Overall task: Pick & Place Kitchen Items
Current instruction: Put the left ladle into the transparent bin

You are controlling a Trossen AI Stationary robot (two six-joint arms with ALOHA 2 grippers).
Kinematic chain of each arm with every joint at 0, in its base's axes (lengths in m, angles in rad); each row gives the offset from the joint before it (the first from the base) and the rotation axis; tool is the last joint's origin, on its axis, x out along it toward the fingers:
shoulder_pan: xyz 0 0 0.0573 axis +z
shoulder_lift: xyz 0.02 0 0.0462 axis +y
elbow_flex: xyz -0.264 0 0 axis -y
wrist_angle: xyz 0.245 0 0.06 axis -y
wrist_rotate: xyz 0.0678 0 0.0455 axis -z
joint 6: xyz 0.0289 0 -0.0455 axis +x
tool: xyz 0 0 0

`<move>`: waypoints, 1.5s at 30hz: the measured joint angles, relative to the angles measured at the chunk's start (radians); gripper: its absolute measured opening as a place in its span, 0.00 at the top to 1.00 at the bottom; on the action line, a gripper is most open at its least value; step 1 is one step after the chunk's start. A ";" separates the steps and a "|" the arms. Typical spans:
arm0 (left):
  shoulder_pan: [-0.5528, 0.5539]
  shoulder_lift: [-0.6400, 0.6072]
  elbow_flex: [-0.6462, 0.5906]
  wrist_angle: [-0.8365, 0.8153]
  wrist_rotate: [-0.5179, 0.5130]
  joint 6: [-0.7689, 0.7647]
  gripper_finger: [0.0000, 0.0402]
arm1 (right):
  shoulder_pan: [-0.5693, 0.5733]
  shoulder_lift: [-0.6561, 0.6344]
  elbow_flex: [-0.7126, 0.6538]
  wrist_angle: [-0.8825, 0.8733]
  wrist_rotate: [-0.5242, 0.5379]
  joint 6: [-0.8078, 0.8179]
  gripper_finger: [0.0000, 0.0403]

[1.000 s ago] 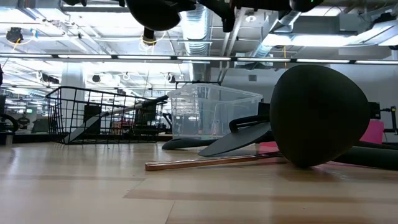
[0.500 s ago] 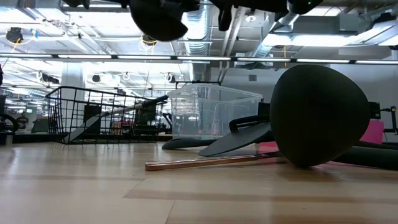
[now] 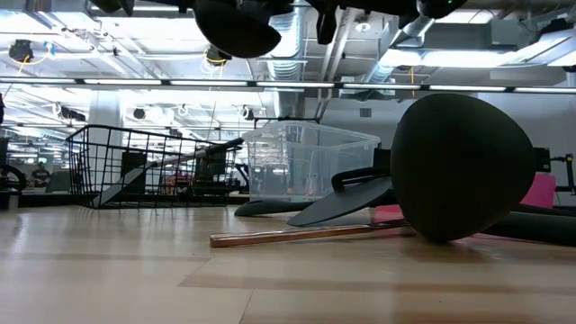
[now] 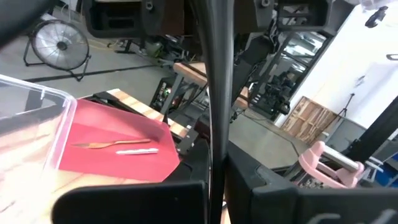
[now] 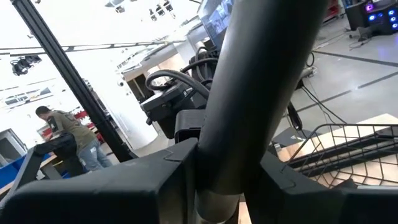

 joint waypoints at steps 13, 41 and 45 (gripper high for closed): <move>0.006 0.001 -0.001 -0.017 -0.010 0.049 0.60 | -0.077 -0.067 0.000 -0.096 0.027 -0.019 0.78; 0.097 -0.342 -0.001 -0.322 -0.082 0.155 0.33 | -0.273 -0.062 0.001 -0.315 0.527 -0.246 0.78; 0.097 -0.340 -0.002 -0.326 -0.082 0.156 0.33 | -0.274 0.028 0.001 -0.324 0.524 -0.235 0.78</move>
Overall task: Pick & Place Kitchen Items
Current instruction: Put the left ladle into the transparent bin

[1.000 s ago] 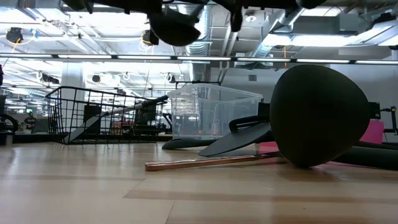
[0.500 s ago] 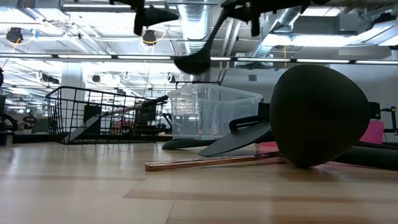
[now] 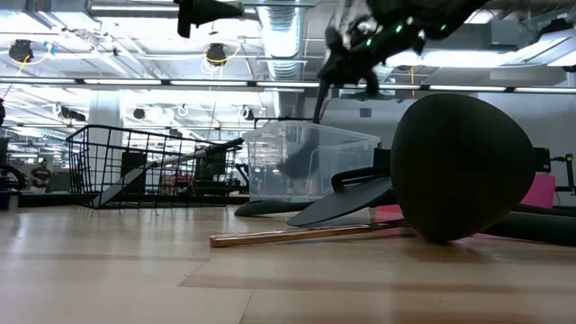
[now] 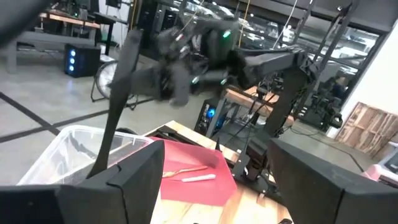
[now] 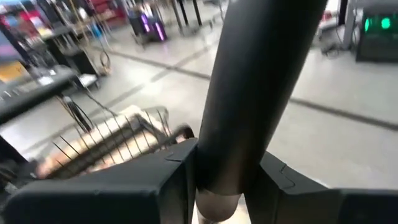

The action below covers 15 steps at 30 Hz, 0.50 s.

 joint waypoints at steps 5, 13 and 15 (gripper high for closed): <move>0.000 0.000 0.000 -0.001 -0.004 0.000 0.33 | 0.006 0.074 0.000 0.004 0.000 0.008 0.78; 0.000 0.000 0.000 -0.003 -0.004 0.000 0.33 | 0.017 0.109 0.000 0.006 0.000 0.021 0.74; 0.000 0.000 0.000 -0.003 -0.003 0.000 0.33 | 0.025 0.109 0.000 -0.004 0.004 0.019 0.62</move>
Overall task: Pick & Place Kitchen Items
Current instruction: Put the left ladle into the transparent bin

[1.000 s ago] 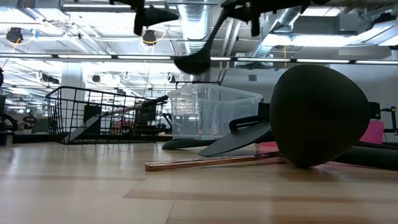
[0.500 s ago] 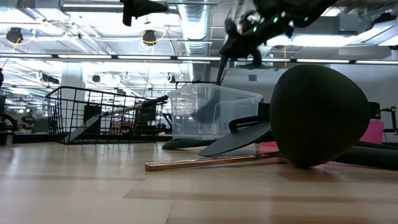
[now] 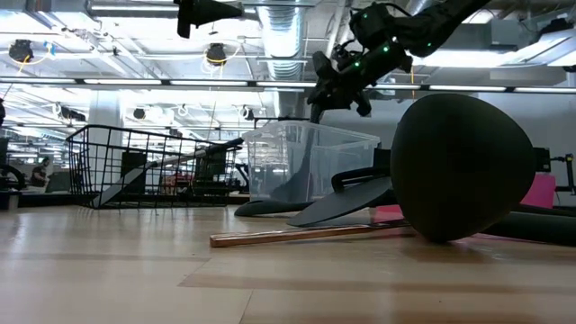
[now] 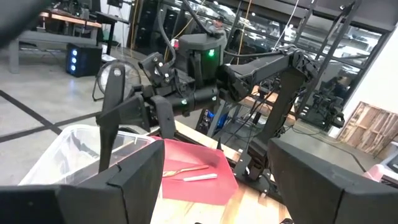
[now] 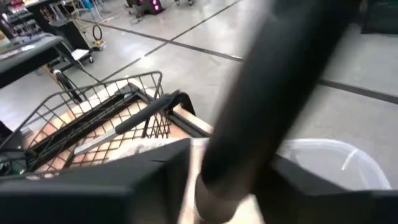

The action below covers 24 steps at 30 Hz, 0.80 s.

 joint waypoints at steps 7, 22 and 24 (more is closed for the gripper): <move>0.000 0.003 0.000 -0.018 0.052 0.000 0.33 | -0.007 -0.056 0.000 -0.071 0.003 -0.001 0.18; -0.002 0.302 0.000 -0.090 0.245 -0.022 0.33 | 0.031 -0.388 0.000 -0.473 0.002 -0.031 0.19; -0.001 0.341 -0.001 -0.090 0.262 -0.034 0.33 | 0.055 -0.437 0.000 -0.612 0.000 -0.030 0.19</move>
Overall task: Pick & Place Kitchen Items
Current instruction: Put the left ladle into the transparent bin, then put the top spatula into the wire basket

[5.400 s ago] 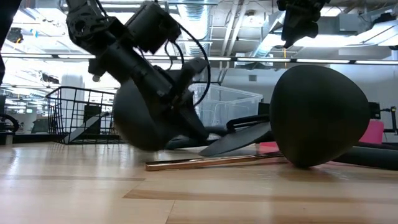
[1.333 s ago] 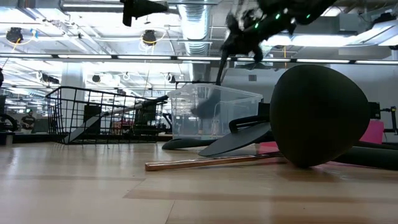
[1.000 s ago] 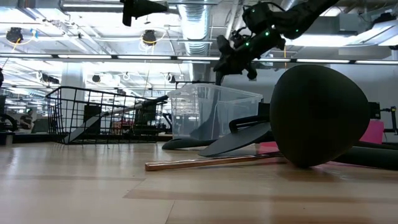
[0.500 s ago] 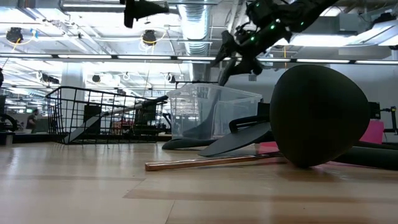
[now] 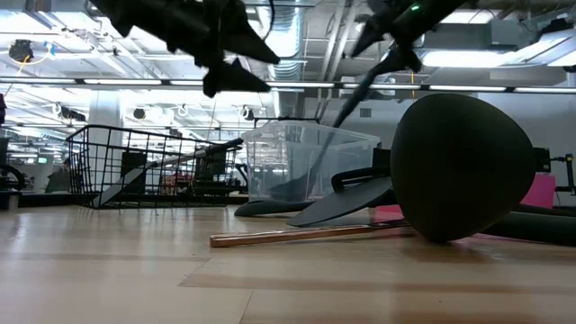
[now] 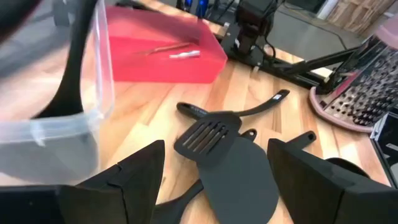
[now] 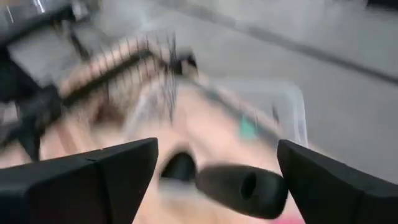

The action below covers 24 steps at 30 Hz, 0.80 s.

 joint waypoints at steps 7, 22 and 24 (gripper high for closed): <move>0.029 0.005 0.000 0.016 0.017 -0.023 0.33 | 0.129 -0.038 -0.001 -0.317 0.083 0.042 0.20; 0.055 -0.064 0.000 0.004 0.018 -0.019 0.33 | 0.086 0.035 0.092 -0.352 0.241 -0.039 0.20; 0.059 -0.082 0.000 -0.015 0.018 -0.019 0.33 | 0.104 0.034 0.145 -0.468 0.226 -0.003 0.20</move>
